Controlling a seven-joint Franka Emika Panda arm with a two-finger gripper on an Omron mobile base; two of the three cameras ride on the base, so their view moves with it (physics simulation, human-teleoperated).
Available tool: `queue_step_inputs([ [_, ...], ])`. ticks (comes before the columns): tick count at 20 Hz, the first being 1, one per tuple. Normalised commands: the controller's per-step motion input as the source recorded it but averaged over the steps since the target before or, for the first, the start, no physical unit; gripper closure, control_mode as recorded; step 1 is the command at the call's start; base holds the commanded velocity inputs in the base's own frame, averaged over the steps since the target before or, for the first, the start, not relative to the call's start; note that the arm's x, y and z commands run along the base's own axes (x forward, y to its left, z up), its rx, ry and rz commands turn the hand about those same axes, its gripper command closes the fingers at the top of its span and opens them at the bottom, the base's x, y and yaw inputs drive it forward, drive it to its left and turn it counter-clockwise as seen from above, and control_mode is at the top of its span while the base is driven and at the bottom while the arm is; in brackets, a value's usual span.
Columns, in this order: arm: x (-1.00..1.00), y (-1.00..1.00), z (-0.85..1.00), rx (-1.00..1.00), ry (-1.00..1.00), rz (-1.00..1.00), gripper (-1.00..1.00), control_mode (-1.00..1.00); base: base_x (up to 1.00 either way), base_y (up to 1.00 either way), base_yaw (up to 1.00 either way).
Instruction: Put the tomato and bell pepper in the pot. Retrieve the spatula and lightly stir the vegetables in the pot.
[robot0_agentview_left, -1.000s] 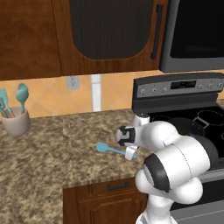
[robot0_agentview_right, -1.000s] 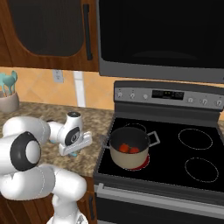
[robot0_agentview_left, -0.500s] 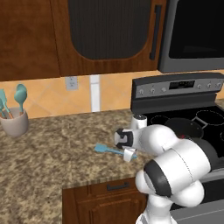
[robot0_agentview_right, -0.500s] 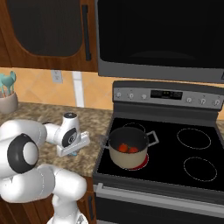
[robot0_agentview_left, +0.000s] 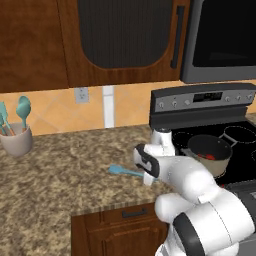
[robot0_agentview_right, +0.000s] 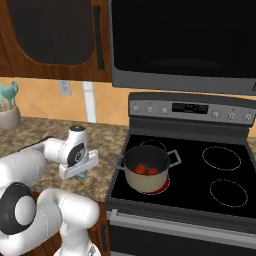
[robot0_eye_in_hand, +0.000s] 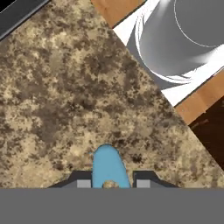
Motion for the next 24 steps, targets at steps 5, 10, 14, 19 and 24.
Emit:
queue_step_inputs([
  [5, -0.61, 0.00, 0.85, 0.04, 0.00, -0.16, 1.00, -1.00, 0.00, 0.00, 0.00],
  [10, -0.62, 0.03, 0.86, 0.12, 0.01, -0.25, 1.00, -1.00, 0.00, 0.00, 0.00],
  [14, -0.51, 0.06, 0.93, 0.25, 0.00, -0.39, 1.00, -1.00, 0.00, 0.00, 0.00],
  [19, -0.30, 0.25, 0.94, 0.26, 0.00, -0.47, 1.00, -1.00, 0.00, 0.00, 0.00],
  [24, -0.10, 0.61, 0.49, 0.15, -0.29, -0.59, 1.00, -1.00, 0.00, 0.00, 0.00],
])
